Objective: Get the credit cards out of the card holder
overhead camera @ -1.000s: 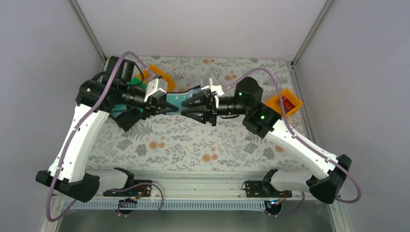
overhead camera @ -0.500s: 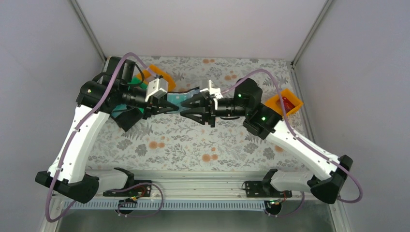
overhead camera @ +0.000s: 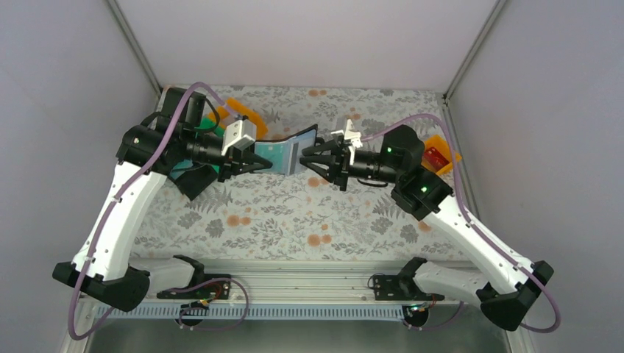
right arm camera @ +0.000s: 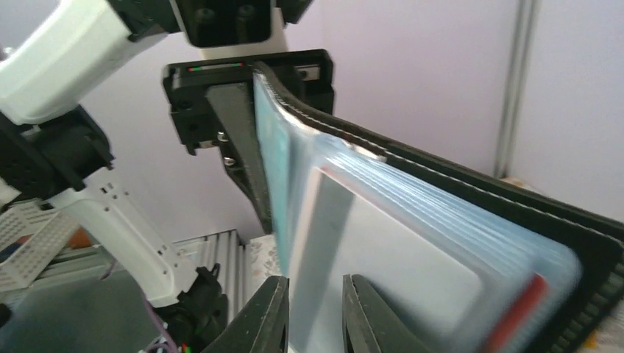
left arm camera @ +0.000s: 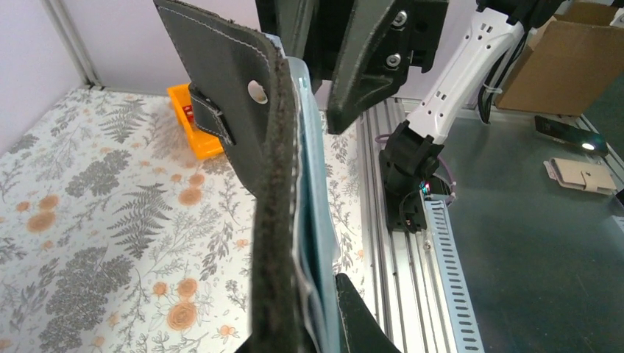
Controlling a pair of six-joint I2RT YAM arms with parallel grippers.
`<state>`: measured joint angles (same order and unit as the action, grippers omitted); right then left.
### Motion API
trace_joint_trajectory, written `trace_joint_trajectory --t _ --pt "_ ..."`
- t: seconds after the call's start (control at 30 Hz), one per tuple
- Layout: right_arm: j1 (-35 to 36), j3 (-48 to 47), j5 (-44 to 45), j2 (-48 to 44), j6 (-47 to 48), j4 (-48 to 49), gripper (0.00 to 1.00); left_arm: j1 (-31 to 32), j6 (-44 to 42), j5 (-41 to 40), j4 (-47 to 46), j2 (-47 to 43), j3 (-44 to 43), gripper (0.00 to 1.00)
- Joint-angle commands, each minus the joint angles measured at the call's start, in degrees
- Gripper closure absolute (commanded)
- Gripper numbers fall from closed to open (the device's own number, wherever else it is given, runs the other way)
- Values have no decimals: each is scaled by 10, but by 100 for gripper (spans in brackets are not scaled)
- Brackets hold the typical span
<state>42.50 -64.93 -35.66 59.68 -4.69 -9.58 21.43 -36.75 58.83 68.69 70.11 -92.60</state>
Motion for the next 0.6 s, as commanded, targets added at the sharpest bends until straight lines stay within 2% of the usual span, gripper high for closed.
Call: trace_joint_trajectory --t 0.0,0.4,0.57 --pt "13 -22 -65 20 -16 49 78 3 8 20 -27 -11 6 98" --pt "24 -84 -49 100 -9 81 77 3 -12 41 -15 -5 10 98" --pt "25 -92 -70 113 -4 83 76 3 -15 41 -15 -5 13 98"
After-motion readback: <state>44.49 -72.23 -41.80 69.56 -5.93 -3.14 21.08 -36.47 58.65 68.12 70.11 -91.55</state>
